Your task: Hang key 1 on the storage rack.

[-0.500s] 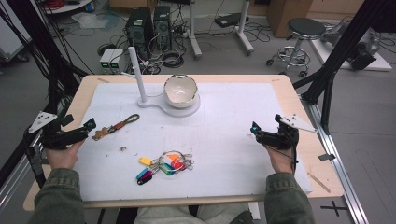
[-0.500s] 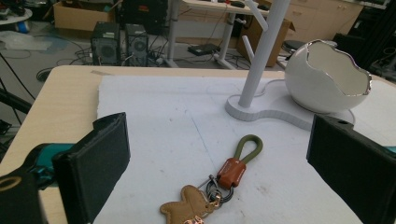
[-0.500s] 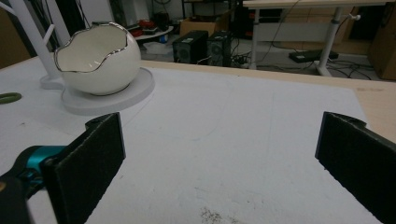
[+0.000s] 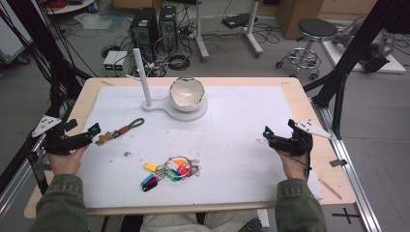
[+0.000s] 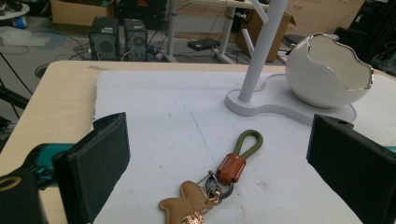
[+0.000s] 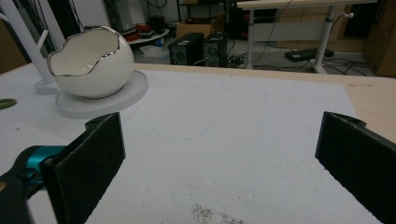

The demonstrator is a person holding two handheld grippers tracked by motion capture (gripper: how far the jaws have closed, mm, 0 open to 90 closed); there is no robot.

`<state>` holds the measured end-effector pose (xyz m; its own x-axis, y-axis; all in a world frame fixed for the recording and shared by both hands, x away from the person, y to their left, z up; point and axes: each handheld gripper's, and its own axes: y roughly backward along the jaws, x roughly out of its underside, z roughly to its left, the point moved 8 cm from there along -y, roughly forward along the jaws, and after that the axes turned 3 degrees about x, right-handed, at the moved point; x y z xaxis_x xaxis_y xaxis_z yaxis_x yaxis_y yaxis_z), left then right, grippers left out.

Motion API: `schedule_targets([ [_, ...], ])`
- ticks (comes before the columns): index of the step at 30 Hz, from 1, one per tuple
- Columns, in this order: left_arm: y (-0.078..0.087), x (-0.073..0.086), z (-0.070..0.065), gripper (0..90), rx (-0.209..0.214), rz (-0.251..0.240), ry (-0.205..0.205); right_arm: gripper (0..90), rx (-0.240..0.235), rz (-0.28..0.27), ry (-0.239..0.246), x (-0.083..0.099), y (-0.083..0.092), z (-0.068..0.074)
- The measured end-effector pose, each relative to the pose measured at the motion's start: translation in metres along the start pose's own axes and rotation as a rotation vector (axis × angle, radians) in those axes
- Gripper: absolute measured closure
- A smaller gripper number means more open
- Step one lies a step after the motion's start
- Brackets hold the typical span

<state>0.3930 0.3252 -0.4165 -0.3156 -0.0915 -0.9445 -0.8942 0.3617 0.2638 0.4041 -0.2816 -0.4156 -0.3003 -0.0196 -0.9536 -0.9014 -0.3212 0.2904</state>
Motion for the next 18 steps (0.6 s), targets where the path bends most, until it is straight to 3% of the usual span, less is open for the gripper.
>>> schedule_targets([
  [6,-0.001,0.002,0.001,6.6,-0.001,0.016,-0.001,0.6,0.002,0.006,-0.002,0.001,-0.001,-0.001],
  [10,-0.001,0.002,0.004,6.6,0.007,0.024,0.025,0.6,0.001,0.007,-0.02,0.0,-0.003,0.0],
  [13,-0.003,0.0,0.003,6.6,0.005,0.041,0.011,0.6,0.004,0.011,-0.013,0.001,-0.004,0.001],
  [15,-0.005,-0.005,0.0,6.6,0.039,0.038,0.041,0.6,0.003,0.013,-0.007,0.001,-0.005,0.001],
  [18,-0.009,-0.012,-0.004,6.6,0.052,0.052,0.025,0.6,0.003,0.02,-0.005,0.002,-0.006,0.002],
])
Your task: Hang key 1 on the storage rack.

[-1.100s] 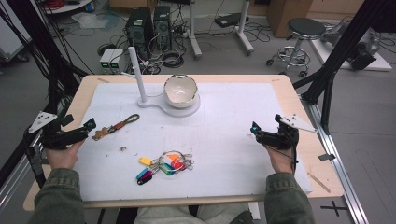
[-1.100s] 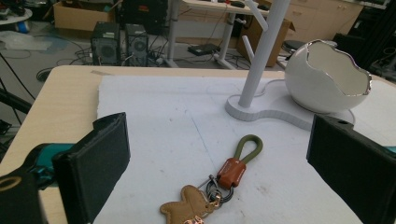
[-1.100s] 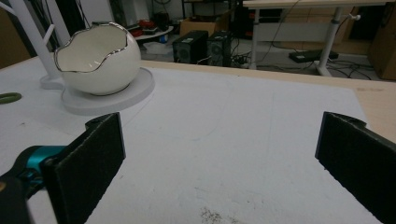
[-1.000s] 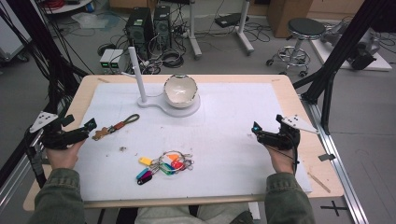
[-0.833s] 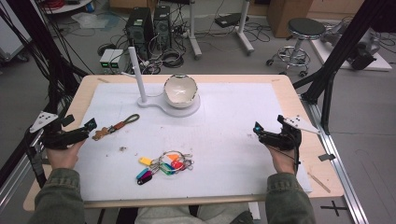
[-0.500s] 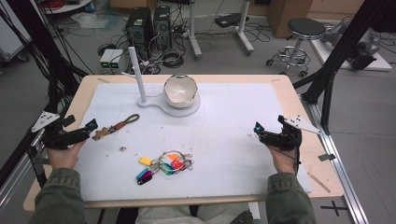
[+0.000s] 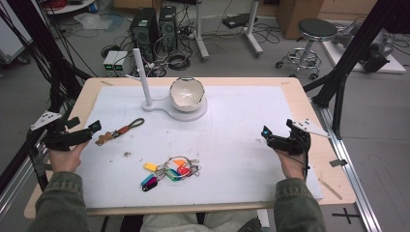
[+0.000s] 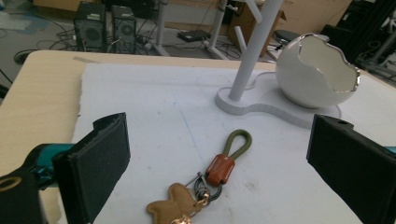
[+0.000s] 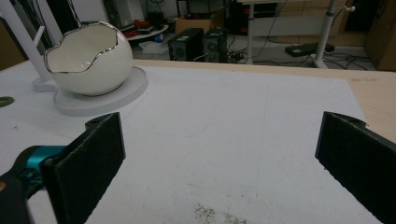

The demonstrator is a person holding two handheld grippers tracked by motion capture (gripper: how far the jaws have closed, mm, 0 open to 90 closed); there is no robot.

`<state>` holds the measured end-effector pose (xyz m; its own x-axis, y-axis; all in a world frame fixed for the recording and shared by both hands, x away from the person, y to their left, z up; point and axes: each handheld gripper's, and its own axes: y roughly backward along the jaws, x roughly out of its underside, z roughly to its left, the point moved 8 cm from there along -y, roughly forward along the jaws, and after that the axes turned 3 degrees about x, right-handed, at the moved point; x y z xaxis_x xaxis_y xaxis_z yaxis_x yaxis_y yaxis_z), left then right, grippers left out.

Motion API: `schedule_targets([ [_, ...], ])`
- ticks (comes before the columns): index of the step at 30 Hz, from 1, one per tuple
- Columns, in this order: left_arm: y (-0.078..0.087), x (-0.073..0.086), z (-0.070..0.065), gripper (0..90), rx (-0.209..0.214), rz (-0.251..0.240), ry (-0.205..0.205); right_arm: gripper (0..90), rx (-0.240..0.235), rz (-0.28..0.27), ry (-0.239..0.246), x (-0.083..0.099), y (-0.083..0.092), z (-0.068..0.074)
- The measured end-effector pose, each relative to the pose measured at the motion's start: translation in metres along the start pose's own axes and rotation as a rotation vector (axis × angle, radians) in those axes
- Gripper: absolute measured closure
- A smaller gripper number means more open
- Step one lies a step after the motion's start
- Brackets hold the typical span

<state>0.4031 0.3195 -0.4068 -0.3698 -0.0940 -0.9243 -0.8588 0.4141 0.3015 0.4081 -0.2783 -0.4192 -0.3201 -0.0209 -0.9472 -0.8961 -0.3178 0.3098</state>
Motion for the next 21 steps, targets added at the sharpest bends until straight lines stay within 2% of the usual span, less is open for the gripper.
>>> schedule_targets([
  [4,-0.006,-0.005,0.0,6.6,0.01,0.02,-0.01,0.6,-0.007,0.0,0.008,-0.001,-0.002,0.004],
  [7,-0.01,-0.007,0.003,6.6,-0.014,0.044,-0.038,0.5,-0.009,0.006,0.013,0.0,-0.002,0.005],
  [11,-0.014,-0.011,0.002,6.6,0.006,0.062,-0.049,0.6,-0.008,0.009,0.023,0.0,-0.002,0.006],
  [16,-0.021,-0.01,0.001,6.6,0.03,0.112,-0.052,0.6,-0.012,0.009,0.018,0.0,-0.002,0.005],
  [17,-0.024,-0.01,-0.001,6.6,0.034,0.136,-0.062,0.6,-0.011,0.008,0.021,0.0,-0.002,0.005],
  [21,-0.029,-0.013,-0.005,6.6,0.04,0.155,-0.088,0.5,-0.011,0.01,0.024,0.0,-0.003,0.004],
])
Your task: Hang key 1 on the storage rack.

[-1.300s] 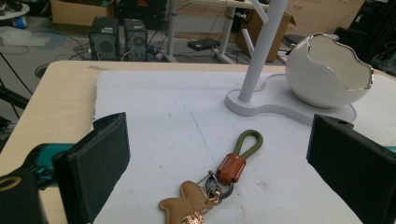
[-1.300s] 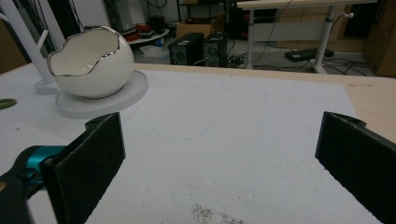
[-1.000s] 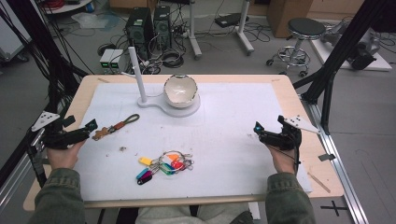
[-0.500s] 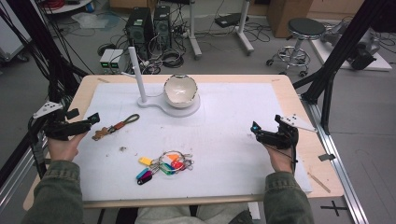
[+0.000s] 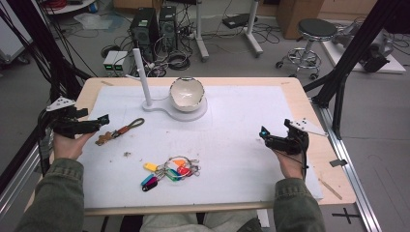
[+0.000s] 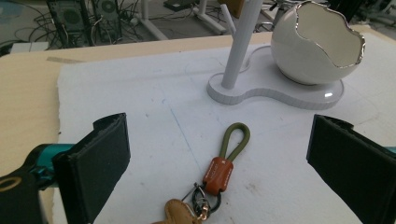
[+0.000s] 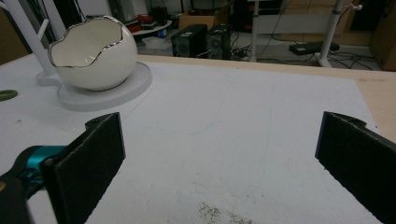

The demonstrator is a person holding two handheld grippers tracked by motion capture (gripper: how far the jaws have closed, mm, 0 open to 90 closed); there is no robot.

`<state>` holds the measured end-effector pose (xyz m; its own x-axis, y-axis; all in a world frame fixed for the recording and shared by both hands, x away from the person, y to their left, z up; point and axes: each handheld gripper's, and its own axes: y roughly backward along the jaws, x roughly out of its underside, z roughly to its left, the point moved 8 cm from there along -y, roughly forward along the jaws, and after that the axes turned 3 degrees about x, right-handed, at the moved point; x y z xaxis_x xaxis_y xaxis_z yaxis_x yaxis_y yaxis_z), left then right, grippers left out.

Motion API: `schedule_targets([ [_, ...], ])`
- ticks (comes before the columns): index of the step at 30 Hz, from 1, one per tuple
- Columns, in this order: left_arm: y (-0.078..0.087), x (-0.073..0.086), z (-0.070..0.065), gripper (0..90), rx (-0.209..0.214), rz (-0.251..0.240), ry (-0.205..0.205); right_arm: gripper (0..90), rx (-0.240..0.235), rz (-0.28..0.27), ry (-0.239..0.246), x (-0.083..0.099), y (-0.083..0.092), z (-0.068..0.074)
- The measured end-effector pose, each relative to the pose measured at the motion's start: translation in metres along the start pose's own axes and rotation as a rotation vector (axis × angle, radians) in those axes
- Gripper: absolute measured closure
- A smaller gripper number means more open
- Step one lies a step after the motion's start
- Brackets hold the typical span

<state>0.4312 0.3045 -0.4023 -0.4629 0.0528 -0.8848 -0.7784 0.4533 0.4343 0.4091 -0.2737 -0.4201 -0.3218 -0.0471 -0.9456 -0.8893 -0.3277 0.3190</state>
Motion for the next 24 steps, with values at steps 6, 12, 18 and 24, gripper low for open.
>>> schedule_targets([
  [6,-0.011,-0.001,-0.003,6.6,0.015,0.069,-0.033,0.6,-0.003,-0.001,-0.003,0.0,0.001,0.001],
  [12,-0.022,-0.004,-0.004,6.6,0.037,0.109,-0.051,0.6,-0.005,0.001,-0.007,0.0,0.001,0.001],
  [18,-0.036,0.004,-0.001,7.1,0.051,0.157,-0.067,0.6,-0.006,0.0,-0.001,0.0,0.001,0.001],
  [24,-0.052,0.019,-0.001,8.3,0.066,0.247,-0.086,0.6,-0.007,0.004,0.003,0.0,0.001,0.002],
])
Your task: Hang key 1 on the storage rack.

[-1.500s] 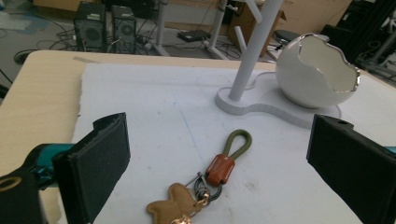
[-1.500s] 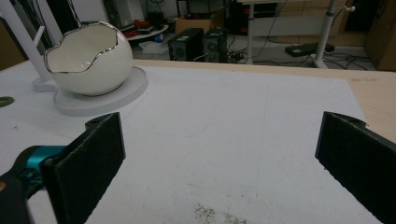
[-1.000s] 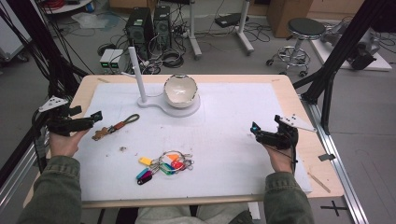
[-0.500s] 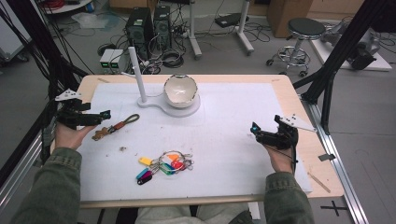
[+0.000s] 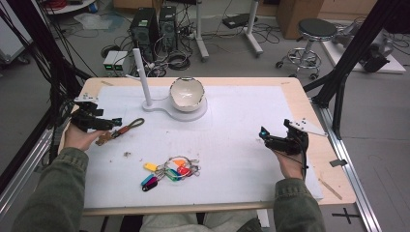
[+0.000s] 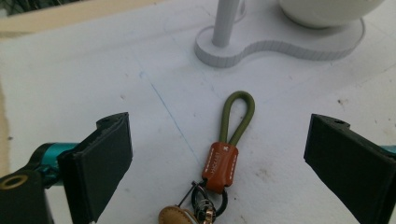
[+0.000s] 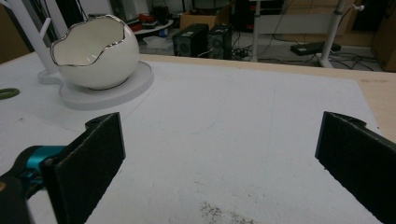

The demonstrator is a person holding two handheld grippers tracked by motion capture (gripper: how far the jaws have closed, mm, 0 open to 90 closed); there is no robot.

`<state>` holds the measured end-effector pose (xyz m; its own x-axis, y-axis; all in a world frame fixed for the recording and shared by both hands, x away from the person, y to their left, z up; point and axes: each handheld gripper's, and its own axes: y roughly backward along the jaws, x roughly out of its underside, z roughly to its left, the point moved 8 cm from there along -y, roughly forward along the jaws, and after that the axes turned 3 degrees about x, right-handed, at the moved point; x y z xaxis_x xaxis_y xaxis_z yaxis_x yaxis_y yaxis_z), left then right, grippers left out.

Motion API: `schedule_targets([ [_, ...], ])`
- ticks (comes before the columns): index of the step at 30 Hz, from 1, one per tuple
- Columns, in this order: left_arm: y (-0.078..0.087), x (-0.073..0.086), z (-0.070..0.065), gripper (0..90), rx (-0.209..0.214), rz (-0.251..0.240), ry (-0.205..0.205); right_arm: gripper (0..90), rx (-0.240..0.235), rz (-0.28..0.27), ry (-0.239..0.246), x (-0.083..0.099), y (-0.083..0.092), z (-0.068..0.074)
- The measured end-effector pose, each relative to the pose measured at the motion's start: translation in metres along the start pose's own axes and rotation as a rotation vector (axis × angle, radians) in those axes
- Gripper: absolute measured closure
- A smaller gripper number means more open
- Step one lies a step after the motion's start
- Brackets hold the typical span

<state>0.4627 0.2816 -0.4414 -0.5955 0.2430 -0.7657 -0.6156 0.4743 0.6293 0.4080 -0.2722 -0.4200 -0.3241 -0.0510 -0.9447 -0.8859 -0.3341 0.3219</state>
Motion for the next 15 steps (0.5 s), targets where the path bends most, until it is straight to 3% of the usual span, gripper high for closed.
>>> schedule_targets([
  [5,-0.008,0.002,-0.004,11.2,0.027,0.013,-0.01,0.6,0.001,0.0,0.003,0.0,0.0,0.0],
  [7,-0.013,0.004,-0.006,12.5,0.032,0.054,-0.031,0.6,-0.001,0.0,0.006,0.0,0.0,0.0],
  [15,-0.022,0.007,-0.007,17.9,0.043,0.125,-0.055,0.6,0.0,0.005,0.012,0.001,-0.001,0.0],
])
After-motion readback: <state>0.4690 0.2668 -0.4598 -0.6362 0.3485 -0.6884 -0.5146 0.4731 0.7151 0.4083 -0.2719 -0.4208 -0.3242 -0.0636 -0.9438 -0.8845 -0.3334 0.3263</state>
